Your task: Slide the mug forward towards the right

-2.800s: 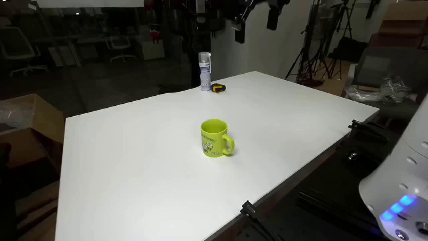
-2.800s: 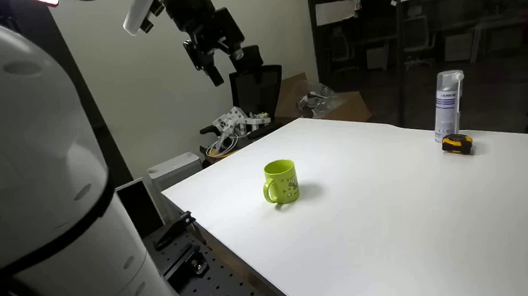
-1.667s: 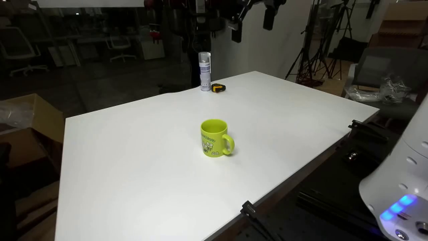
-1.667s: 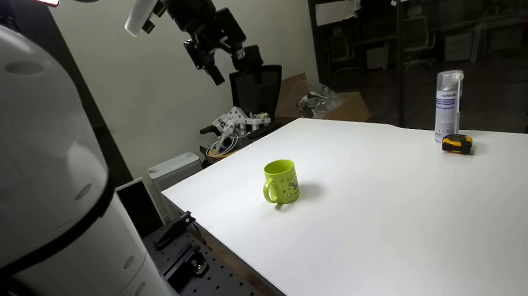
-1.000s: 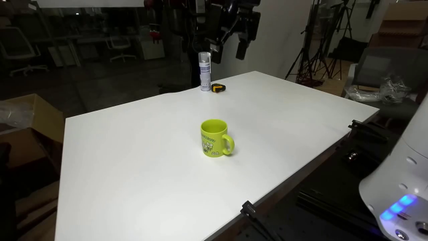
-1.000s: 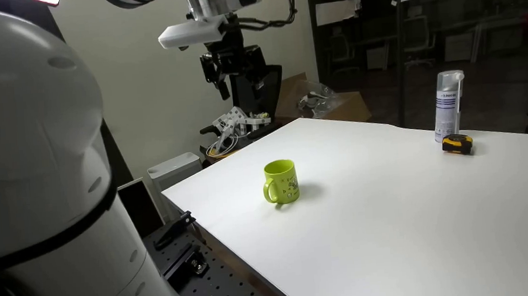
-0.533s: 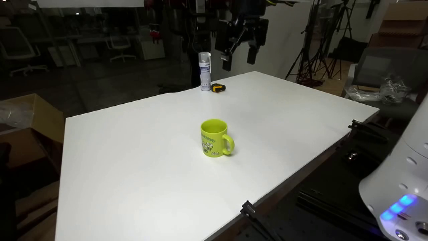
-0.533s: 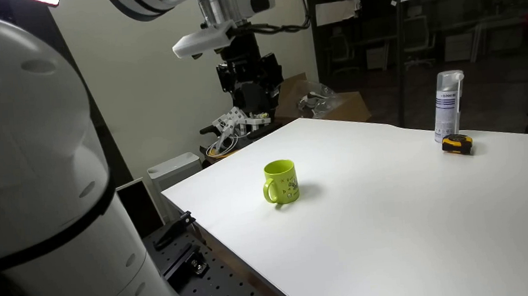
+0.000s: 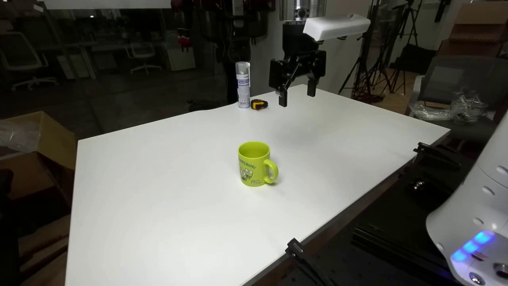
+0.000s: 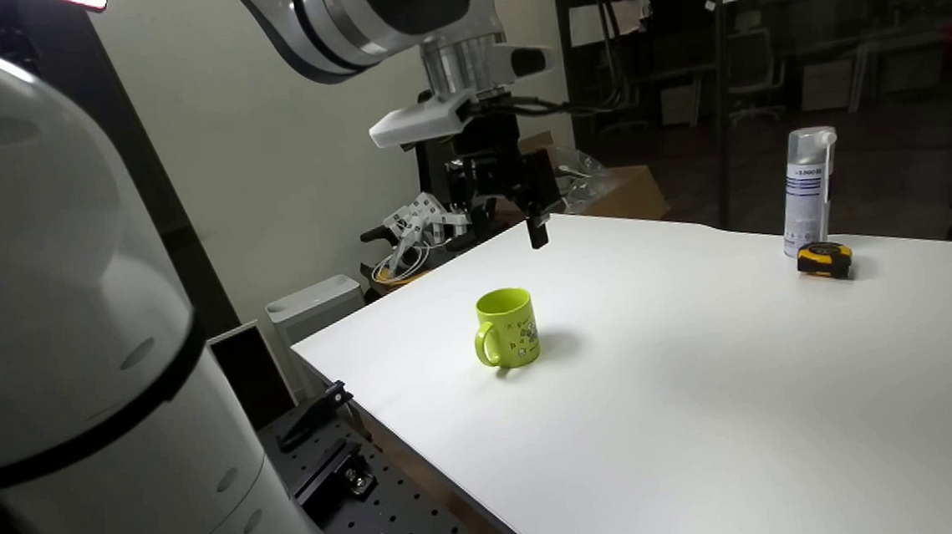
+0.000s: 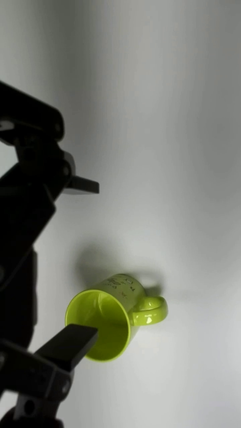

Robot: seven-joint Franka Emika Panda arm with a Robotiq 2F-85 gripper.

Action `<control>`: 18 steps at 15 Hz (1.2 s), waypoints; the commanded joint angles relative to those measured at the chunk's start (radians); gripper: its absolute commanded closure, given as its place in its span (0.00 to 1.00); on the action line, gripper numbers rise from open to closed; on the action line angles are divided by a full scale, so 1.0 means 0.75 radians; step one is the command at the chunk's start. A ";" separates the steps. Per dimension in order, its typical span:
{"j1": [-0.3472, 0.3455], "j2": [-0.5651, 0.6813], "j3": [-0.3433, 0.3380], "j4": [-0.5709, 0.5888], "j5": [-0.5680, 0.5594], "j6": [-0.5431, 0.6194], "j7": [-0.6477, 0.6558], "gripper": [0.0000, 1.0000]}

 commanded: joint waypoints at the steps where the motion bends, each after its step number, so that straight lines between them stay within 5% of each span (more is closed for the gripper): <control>1: 0.020 0.003 -0.022 0.004 -0.010 -0.002 0.007 0.00; 7: -0.020 0.310 0.006 0.174 -0.152 0.097 0.097 0.00; 11: 0.039 0.556 -0.010 0.335 -0.179 0.092 0.066 0.00; 18: 0.117 0.619 -0.026 0.357 -0.131 0.104 0.021 0.00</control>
